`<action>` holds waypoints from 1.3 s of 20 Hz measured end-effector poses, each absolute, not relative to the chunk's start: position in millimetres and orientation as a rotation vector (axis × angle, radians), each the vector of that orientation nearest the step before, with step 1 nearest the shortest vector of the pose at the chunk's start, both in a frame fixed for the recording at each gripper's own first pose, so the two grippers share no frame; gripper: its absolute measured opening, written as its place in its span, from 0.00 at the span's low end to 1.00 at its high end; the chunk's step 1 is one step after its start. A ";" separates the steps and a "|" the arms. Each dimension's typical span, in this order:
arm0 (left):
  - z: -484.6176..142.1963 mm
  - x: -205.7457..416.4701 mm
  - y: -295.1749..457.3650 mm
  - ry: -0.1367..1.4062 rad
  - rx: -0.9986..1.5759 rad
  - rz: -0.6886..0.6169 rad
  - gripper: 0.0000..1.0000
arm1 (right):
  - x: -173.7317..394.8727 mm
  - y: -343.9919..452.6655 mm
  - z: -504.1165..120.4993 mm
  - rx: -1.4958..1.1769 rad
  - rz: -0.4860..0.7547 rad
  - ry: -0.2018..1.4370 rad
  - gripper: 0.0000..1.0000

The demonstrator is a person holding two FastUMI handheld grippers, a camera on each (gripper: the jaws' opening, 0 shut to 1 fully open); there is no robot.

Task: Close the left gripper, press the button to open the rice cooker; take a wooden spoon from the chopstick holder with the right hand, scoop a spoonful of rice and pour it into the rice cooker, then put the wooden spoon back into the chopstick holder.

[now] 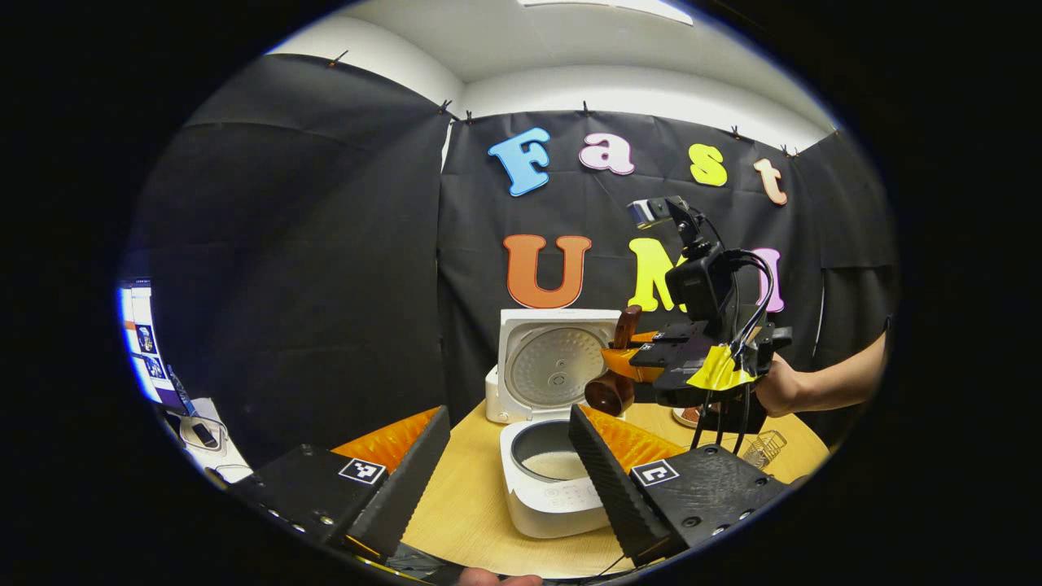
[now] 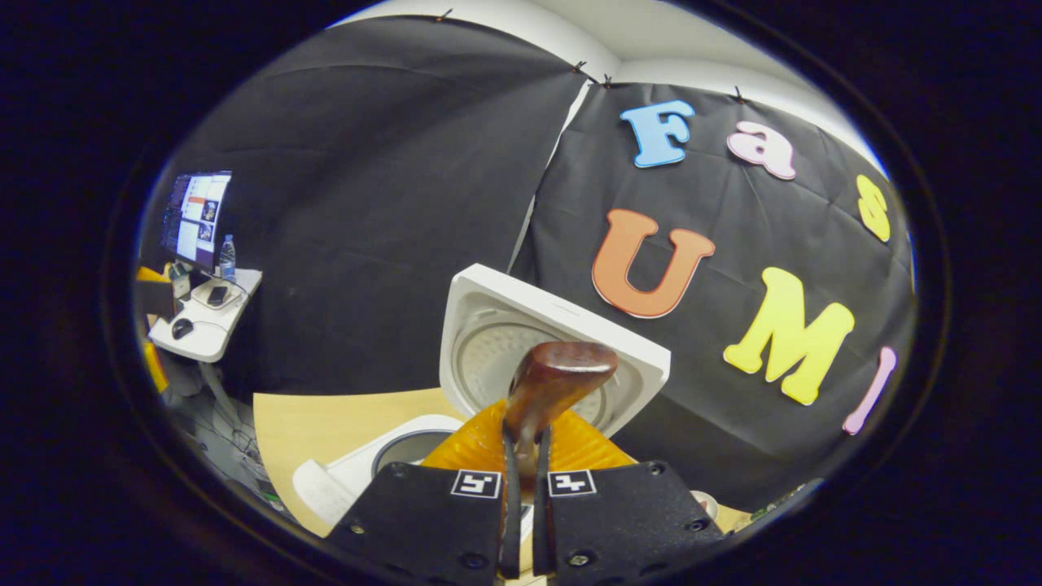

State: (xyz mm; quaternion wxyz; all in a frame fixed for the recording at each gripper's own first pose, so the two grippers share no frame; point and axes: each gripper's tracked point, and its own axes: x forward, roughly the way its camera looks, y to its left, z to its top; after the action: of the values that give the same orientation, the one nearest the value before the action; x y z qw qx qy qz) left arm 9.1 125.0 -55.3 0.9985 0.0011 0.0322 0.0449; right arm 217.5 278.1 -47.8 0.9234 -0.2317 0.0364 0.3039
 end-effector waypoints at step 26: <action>-43.6 53.6 4.7 0.067 -0.021 -0.080 0.94 | 136.0 -65.1 -29.0 0.266 0.155 0.253 0.05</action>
State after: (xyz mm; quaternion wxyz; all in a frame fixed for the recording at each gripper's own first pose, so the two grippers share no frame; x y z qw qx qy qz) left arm 53.6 4.7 -43.6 0.9986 -0.0105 0.0336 -0.0397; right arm 136.0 -65.1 -29.0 0.9802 0.1320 0.1254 0.0772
